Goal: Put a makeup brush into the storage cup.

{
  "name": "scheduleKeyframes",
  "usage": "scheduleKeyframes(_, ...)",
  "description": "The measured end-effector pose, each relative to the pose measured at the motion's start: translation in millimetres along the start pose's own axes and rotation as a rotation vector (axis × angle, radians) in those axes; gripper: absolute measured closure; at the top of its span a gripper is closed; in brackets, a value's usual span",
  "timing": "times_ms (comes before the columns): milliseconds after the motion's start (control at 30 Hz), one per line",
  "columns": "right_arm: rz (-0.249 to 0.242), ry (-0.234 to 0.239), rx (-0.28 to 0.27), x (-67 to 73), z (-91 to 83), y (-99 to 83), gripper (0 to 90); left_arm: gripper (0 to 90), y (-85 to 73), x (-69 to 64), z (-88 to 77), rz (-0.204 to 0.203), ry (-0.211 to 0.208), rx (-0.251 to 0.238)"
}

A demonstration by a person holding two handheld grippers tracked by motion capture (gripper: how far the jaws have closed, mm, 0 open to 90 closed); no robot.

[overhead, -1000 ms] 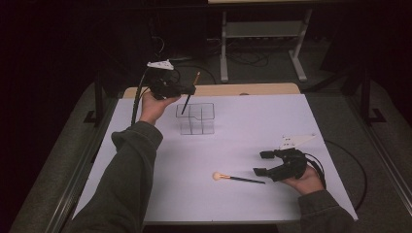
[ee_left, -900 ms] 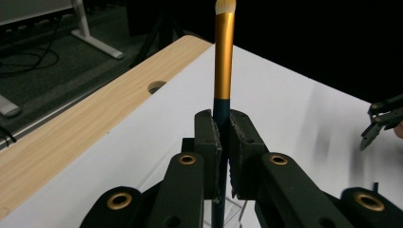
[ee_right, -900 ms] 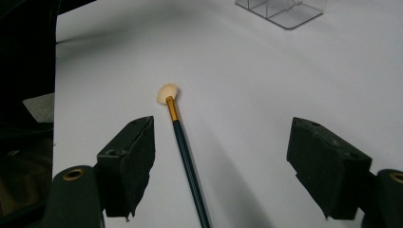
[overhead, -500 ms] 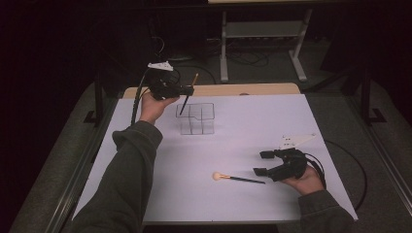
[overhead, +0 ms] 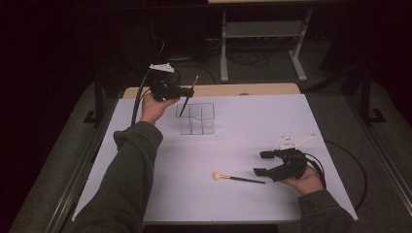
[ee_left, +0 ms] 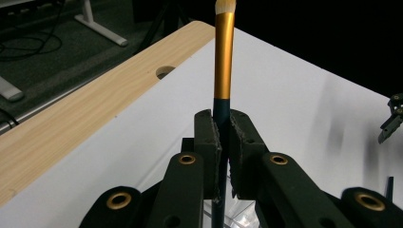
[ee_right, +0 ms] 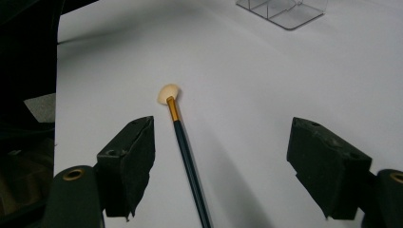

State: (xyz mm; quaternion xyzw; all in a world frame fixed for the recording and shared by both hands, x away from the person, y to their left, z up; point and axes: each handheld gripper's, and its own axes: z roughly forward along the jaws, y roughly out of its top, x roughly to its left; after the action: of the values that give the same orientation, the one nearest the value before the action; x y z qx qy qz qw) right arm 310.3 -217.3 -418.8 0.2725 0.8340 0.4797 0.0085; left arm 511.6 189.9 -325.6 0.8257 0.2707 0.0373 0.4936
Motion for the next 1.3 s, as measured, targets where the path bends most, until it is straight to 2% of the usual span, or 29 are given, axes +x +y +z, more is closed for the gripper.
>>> scheduleKeyframes(733, 0.003, 0.004, 0.003, 1.1, 0.8, 0.1, 23.6, 82.7, -7.9, -0.3, 2.7, 0.012, 0.011, 0.057)
scheduleKeyframes(933, -0.001, 0.007, 0.006, 1.0, 1.7, 0.1, 23.6, 82.7, -12.8, 0.1, 2.8, -0.006, 0.012, 0.058)
scheduleKeyframes(1300, -0.001, 0.009, 0.006, 1.0, 2.1, 0.2, 23.5, 82.5, -17.5, -1.1, 6.3, 0.017, 0.02, 0.098)
